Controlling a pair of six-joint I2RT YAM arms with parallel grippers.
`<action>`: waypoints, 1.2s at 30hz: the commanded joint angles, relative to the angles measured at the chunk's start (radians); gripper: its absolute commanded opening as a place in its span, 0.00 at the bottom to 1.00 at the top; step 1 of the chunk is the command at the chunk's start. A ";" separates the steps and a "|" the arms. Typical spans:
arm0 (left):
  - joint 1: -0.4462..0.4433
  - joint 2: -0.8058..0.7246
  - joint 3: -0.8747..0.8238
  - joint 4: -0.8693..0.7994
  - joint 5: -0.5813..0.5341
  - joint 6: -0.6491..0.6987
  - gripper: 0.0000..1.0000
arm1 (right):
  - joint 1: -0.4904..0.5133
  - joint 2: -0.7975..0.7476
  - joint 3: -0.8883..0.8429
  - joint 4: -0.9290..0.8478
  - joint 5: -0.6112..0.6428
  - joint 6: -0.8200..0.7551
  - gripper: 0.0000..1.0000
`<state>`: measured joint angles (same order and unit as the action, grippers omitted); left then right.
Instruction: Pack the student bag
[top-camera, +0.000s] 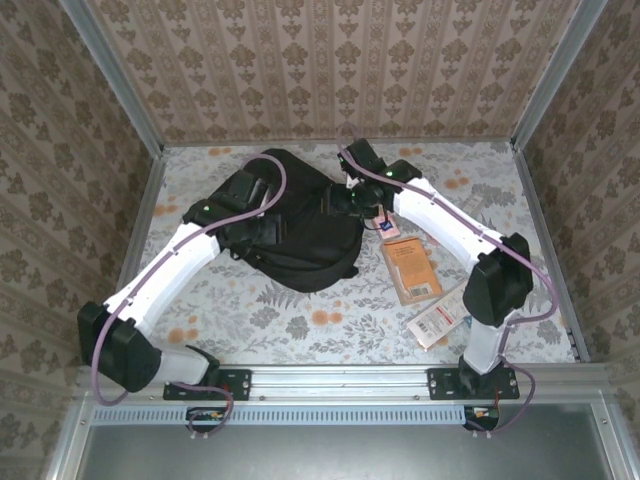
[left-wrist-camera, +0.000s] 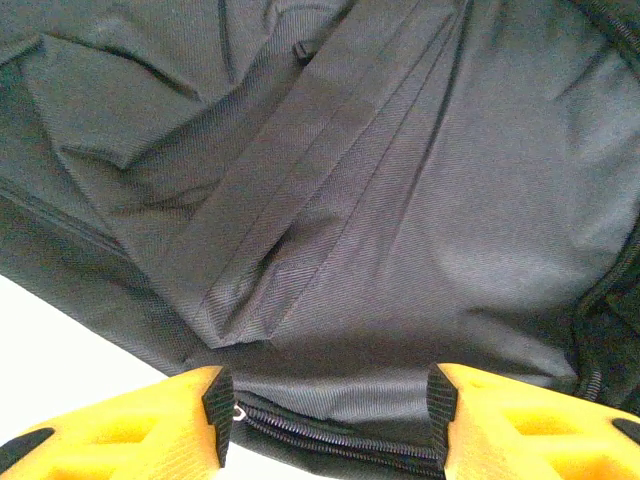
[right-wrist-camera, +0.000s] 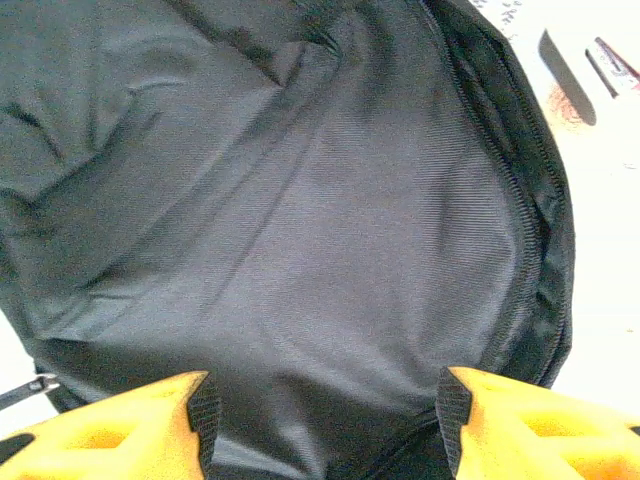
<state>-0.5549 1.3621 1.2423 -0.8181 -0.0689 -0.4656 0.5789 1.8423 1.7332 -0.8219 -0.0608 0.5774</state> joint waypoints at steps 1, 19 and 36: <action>0.000 0.022 0.048 0.010 -0.012 0.030 0.56 | 0.002 0.056 0.072 -0.089 0.078 -0.070 0.62; 0.154 -0.028 -0.139 0.106 0.073 -0.021 0.54 | 0.035 0.415 0.420 -0.321 0.364 -0.200 0.62; 0.156 0.003 -0.152 0.112 0.095 -0.024 0.52 | 0.035 0.505 0.452 -0.385 0.364 -0.249 0.64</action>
<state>-0.4042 1.3586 1.1042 -0.7090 0.0071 -0.4778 0.6178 2.2990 2.1593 -1.1584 0.3511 0.3492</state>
